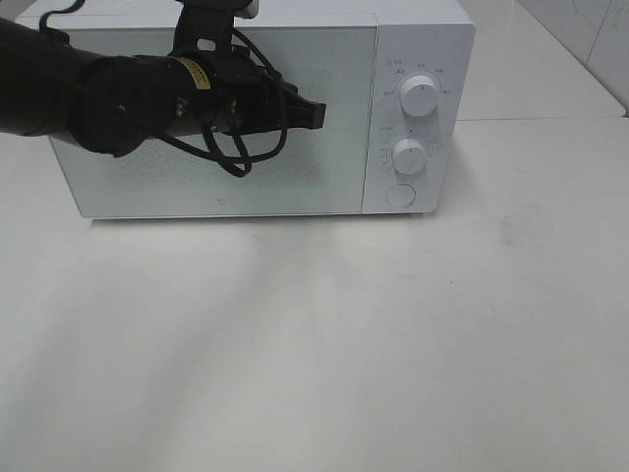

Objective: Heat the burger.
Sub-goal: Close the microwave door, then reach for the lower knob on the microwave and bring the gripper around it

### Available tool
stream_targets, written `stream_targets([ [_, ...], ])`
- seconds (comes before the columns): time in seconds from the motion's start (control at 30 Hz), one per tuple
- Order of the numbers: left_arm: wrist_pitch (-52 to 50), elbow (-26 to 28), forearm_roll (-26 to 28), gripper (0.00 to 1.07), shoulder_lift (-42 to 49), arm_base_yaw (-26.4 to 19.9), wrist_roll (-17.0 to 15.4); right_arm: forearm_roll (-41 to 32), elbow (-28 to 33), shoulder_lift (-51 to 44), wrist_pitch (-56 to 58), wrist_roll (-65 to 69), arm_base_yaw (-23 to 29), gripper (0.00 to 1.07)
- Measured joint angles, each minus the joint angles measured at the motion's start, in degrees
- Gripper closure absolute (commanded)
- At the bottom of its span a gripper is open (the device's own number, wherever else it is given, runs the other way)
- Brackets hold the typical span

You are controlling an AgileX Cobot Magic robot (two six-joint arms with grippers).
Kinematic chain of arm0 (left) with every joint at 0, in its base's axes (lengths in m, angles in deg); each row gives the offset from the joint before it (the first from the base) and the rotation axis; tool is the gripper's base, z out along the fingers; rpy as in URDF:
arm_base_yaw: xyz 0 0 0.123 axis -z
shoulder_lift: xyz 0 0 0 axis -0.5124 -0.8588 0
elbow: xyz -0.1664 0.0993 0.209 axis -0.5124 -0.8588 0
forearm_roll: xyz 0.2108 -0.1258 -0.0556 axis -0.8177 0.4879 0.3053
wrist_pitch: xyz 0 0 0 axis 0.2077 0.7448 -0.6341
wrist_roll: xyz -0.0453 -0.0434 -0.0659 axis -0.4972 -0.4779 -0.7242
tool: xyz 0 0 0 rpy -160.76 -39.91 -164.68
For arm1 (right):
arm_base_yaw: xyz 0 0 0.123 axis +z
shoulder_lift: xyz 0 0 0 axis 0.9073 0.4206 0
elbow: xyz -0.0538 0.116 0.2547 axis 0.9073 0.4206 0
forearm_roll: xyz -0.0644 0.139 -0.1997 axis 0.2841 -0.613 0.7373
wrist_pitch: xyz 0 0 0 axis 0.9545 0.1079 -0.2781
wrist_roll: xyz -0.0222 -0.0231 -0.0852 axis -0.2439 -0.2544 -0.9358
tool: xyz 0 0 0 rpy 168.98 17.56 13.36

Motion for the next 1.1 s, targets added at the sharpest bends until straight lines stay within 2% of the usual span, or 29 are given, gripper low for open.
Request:
stream_targets([
  [0.03,2.8,0.0,0.2,0.49,0.8,0.2,0.0,0.0,0.0,0.0,0.0,0.0,0.0,0.34],
  [0.07,2.8,0.0,0.2,0.49,0.8,0.2,0.0,0.0,0.0,0.0,0.0,0.0,0.0,0.34],
  [0.1,7.8,0.0,0.4,0.40,2.3,0.9,0.0,0.0,0.0,0.0,0.0,0.0,0.0,0.34],
  [0.13,7.8,0.0,0.4,0.40,2.3,0.9,0.0,0.0,0.0,0.0,0.0,0.0,0.0,0.34],
  [0.17,10.5,0.0,0.5,0.21,3.2,1.1,0.0,0.0,0.0,0.0,0.0,0.0,0.0,0.34],
  [0.2,15.8,0.0,0.5,0.10,4.9,1.7,0.0,0.0,0.0,0.0,0.0,0.0,0.0,0.34],
  [0.23,15.8,0.0,0.5,0.10,4.9,1.7,0.0,0.0,0.0,0.0,0.0,0.0,0.0,0.34],
  [0.37,29.5,0.2,0.6,0.07,9.3,2.2,-0.4,0.0,0.0,0.0,0.0,0.0,0.0,0.34],
  [0.9,59.2,0.2,0.5,0.08,17.3,2.2,-0.4,-0.1,0.0,0.0,0.0,0.0,0.0,0.34],
  [1.07,66.8,0.2,0.7,0.08,17.9,0.6,-0.4,-0.1,0.0,0.0,0.0,0.0,0.0,0.34],
  [1.1,69.0,0.2,1.1,0.08,18.5,-1.3,-0.4,-0.1,0.0,0.0,0.0,0.0,0.0,0.34],
])
